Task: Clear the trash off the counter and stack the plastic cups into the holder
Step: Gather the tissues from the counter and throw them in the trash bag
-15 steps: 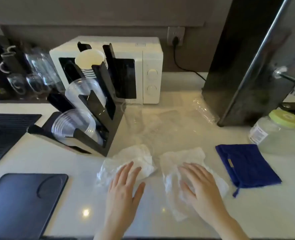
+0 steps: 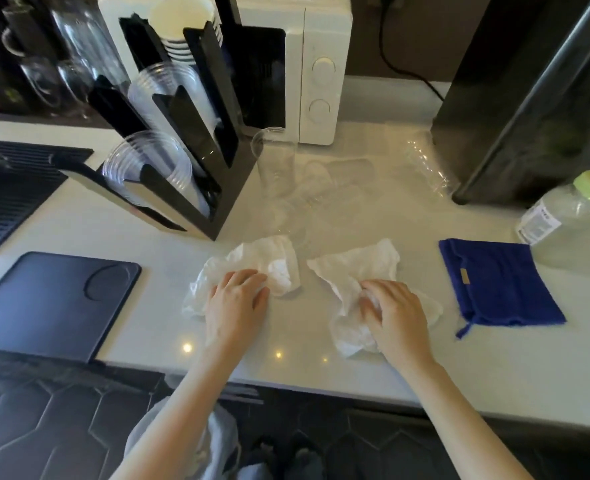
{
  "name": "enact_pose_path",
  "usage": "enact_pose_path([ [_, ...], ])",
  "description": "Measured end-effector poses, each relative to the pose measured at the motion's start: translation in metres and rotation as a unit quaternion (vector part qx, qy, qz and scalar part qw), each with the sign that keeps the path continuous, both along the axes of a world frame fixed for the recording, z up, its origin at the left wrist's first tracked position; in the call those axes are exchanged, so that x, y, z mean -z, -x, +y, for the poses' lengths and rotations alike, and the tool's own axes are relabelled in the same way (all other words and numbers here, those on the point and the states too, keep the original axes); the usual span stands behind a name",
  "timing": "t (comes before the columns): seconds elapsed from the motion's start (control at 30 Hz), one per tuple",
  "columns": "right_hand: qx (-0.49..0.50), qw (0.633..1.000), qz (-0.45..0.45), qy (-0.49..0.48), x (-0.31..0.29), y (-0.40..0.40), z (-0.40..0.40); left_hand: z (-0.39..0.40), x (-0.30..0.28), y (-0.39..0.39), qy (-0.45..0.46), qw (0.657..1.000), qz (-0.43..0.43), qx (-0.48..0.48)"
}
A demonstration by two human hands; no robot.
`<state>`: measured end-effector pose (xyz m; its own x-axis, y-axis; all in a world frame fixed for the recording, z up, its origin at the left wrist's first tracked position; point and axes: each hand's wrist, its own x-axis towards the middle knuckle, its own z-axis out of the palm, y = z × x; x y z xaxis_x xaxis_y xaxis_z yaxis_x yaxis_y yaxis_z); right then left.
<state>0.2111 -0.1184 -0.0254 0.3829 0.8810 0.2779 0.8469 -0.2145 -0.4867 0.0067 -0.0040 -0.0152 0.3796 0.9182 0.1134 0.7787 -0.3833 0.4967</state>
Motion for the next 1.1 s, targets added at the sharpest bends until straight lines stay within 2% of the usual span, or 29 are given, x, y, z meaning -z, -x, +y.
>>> enact_pose_path([
  [0.17, -0.021, 0.993, 0.099, -0.052, -0.013, 0.019, 0.010, -0.018, -0.016, 0.021, 0.033, 0.992, -0.110, -0.046],
  [0.33, -0.077, 0.970, 0.217, -0.073, -0.042, 0.057, 0.025, -0.041, -0.048, 0.048, 0.096, 0.954, -0.254, -0.126],
  [0.43, -0.115, 0.943, 0.308, -0.051, -0.060, 0.087, 0.035, -0.053, -0.058, 0.081, 0.101, 0.922, -0.334, -0.170],
  [0.6, -0.205, 0.878, 0.432, 0.025, -0.074, 0.155, 0.051, -0.079, -0.048, 0.155, 0.076, 0.882, -0.388, -0.256],
  [0.73, -0.259, 0.853, 0.442, 0.097, -0.059, 0.217, 0.049, -0.108, -0.023, 0.216, 0.100, 0.841, -0.408, -0.341],
  [0.87, -0.310, 0.820, 0.439, 0.199, -0.025, 0.275, 0.044, -0.134, 0.023, 0.271, 0.157, 0.812, -0.393, -0.403],
  [1.1, -0.293, 0.798, 0.390, 0.355, 0.103, 0.349, 0.055, -0.148, 0.149, 0.324, 0.247, 0.765, -0.342, -0.486],
])
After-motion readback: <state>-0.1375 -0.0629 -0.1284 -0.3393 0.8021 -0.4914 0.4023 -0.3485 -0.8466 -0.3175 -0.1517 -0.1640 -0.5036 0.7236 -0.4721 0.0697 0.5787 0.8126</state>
